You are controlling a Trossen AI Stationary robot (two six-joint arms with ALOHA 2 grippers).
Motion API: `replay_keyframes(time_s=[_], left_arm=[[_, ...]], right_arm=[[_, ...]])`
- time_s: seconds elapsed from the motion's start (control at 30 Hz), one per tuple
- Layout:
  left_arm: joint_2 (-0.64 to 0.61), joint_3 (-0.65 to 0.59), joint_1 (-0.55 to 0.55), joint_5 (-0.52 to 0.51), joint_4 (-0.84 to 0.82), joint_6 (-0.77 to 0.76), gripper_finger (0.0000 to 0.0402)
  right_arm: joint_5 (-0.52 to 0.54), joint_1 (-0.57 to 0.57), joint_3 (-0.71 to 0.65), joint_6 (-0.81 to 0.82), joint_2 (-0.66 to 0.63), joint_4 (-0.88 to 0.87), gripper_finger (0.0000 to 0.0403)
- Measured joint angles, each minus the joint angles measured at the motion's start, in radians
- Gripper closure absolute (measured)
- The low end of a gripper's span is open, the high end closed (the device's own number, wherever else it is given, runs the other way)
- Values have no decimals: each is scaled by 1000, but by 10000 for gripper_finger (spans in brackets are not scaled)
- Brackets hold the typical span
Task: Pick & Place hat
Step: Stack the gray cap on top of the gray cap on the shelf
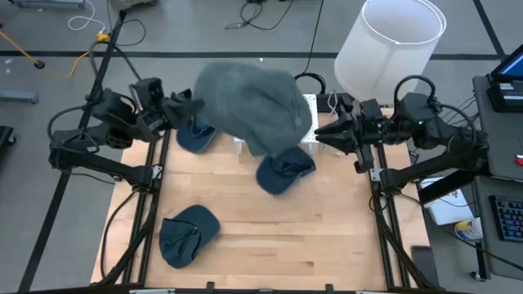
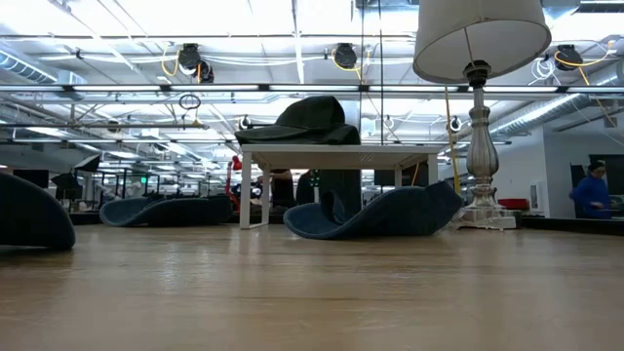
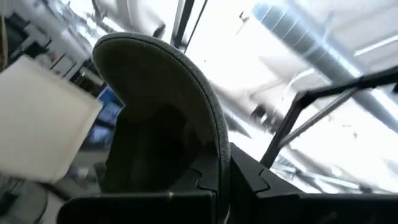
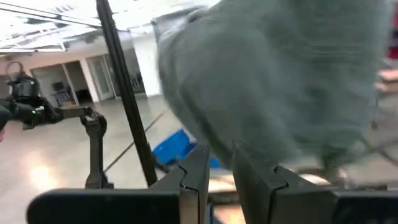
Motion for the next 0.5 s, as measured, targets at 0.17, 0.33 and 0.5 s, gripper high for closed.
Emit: replay_keyframes(time_s=[0.17, 0.33, 0.5], left_arm=[[42, 0, 0, -23, 38, -23, 394], [124, 0, 0, 10, 105, -90, 394], [193, 0, 0, 26, 175, -153, 394]], right_arm=[[0, 10, 0, -78, 74, 209, 344], [0, 10, -1, -129, 140, 290, 344], [1, 10, -1, -164, 167, 309, 344]])
